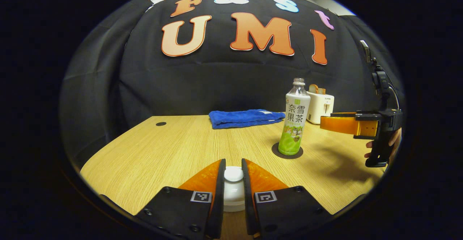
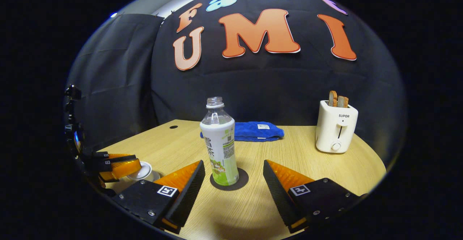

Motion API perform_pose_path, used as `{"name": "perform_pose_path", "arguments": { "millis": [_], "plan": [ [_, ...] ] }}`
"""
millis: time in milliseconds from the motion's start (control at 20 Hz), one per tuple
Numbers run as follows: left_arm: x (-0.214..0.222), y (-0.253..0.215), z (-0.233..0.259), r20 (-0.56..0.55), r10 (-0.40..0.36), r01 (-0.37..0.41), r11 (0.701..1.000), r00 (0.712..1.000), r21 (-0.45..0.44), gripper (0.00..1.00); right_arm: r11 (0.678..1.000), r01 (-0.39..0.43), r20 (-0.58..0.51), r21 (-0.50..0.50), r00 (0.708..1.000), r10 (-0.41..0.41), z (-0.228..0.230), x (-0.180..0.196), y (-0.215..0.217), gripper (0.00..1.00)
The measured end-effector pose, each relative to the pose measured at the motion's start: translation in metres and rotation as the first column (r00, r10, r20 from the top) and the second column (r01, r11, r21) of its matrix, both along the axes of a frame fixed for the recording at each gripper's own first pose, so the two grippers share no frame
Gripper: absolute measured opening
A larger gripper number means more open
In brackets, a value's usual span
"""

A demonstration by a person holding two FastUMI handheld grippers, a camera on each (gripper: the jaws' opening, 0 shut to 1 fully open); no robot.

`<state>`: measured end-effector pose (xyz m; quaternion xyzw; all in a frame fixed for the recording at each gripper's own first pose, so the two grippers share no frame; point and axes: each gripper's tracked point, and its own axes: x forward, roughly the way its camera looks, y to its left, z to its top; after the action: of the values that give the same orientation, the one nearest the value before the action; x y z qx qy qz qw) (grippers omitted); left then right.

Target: Open the teacup lid with one hand, grasp the water bottle and pour water into the teacup with the other hand; after pouring, place the water bottle on the coaster and then close the teacup lid.

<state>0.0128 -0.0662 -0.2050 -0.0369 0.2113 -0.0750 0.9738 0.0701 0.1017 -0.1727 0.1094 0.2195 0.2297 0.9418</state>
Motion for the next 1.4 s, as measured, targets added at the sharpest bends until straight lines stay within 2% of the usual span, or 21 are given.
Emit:
{"name": "perform_pose_path", "arguments": {
  "millis": [100,150,200,300,350,400,550,600,750,800,850,900,1050,1250,1400],
  "plan": [
    [-0.001,-0.001,-0.004,-0.015,-0.003,0.003,1.0,1.0,0.015,0.25,1.0,0.006,0.013,-0.002,1.0,-0.006,0.004,-0.004,-0.006,0.97],
    [0.001,-0.001,-0.002,-0.004,-0.003,0.003,1.0,1.0,0.016,0.29,1.0,0.007,0.014,0.0,1.0,-0.007,0.005,-0.007,-0.007,0.97],
    [-0.001,-0.001,-0.003,-0.012,-0.001,0.001,1.0,1.0,0.02,0.25,1.0,0.008,0.013,0.006,1.0,-0.008,0.005,-0.01,-0.006,0.97],
    [-0.001,0.0,-0.002,-0.009,-0.002,0.003,1.0,1.0,0.02,0.34,1.0,0.023,0.014,-0.001,1.0,-0.023,0.003,-0.014,-0.01,0.98],
    [0.001,0.0,-0.002,-0.006,-0.003,0.003,1.0,1.0,0.019,0.35,0.999,0.033,0.02,-0.01,0.999,-0.033,0.004,-0.015,-0.012,0.98],
    [0.0,-0.002,0.0,0.001,-0.006,0.006,1.0,1.0,0.017,0.39,0.999,0.041,0.029,-0.018,0.999,-0.041,0.006,-0.017,-0.015,0.97],
    [-0.001,-0.005,0.016,0.043,-0.025,0.024,0.999,0.999,0.026,0.64,0.999,0.048,0.059,-0.017,0.997,-0.047,0.018,-0.022,-0.016,0.98],
    [0.001,-0.004,0.024,0.067,-0.024,0.022,0.999,0.997,0.035,0.79,0.999,0.049,0.07,-0.012,0.996,-0.049,0.023,-0.025,-0.016,0.98],
    [0.007,-0.003,0.048,0.145,-0.006,-0.001,0.999,0.989,0.051,0.95,0.998,0.069,0.118,-0.014,0.991,-0.067,0.039,-0.028,-0.021,0.98],
    [0.008,-0.003,0.057,0.168,-0.001,-0.009,0.998,0.986,0.058,0.97,0.996,0.081,0.139,-0.02,0.987,-0.078,0.044,-0.028,-0.024,0.97],
    [0.009,-0.002,0.067,0.19,0.003,-0.015,0.998,0.982,0.062,0.93,0.996,0.09,0.158,-0.025,0.984,-0.085,0.049,-0.029,-0.026,0.97],
    [0.01,-0.003,0.078,0.218,0.008,-0.023,0.998,0.976,0.065,0.98,0.996,0.09,0.174,-0.029,0.981,-0.084,0.054,-0.032,-0.026,0.97],
    [0.013,-0.002,0.106,0.291,0.033,-0.053,0.997,0.956,0.062,0.98,0.994,0.101,0.208,-0.03,0.974,-0.093,0.066,-0.036,-0.029,0.97],
    [0.015,-0.001,0.137,0.347,0.078,-0.082,0.997,0.935,-0.003,0.98,0.991,0.133,0.246,-0.02,0.961,-0.124,0.081,-0.044,-0.04,0.97],
    [0.018,0.005,0.15,0.366,0.107,-0.107,0.994,0.924,-0.02,0.98,0.987,0.157,0.272,-0.029,0.952,-0.143,0.09,-0.049,-0.049,0.97]
  ]
}}
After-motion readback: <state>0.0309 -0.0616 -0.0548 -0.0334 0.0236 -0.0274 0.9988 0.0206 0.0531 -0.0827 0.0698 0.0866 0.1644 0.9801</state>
